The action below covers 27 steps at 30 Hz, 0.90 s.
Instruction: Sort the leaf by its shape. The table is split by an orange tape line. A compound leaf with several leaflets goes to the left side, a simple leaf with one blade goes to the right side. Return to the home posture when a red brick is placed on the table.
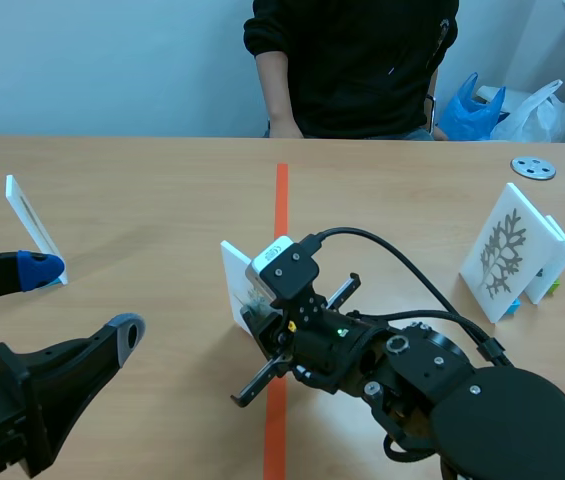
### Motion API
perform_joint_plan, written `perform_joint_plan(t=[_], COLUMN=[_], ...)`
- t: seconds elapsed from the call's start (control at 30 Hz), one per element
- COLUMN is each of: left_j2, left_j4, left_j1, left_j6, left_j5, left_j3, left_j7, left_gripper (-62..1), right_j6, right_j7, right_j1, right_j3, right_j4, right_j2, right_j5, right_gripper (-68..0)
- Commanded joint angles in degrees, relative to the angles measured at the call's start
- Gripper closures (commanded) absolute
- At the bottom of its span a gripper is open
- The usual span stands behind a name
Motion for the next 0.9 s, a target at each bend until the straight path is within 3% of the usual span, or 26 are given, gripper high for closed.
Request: perform_joint_plan(t=[0.0,0.2,0.47,0.87], left_j2=[0.17,0.17,0.17,0.15], left_j4=[0.44,0.44,0.44,0.44], left_j1=[0.02,0.02,0.02,0.00], left_j6=[-0.13,-0.13,-0.11,-0.11], left_j5=[-0.37,-0.37,-0.37,-0.37], left_j3=[-0.26,-0.26,-0.26,-0.26], left_j7=[-1.22,-1.25,-1.25,-1.42], left_gripper=[-62.3,-62.3,-62.3,-62.3], right_j6=[0.02,0.04,0.04,0.07], right_j7=[1.16,0.42,-3.21,-10.78], right_j1=[0.50,-3.45,-10.97,-20.02], right_j3=[0.55,2.21,9.38,26.27], right_j4=[3.58,14.80,29.07,40.57], right_j2=[1.01,4.17,7.32,7.76], right_j5=[0.39,0.44,1.55,12.46], right_gripper=[-5.1,-4.6,-4.6,-4.6])
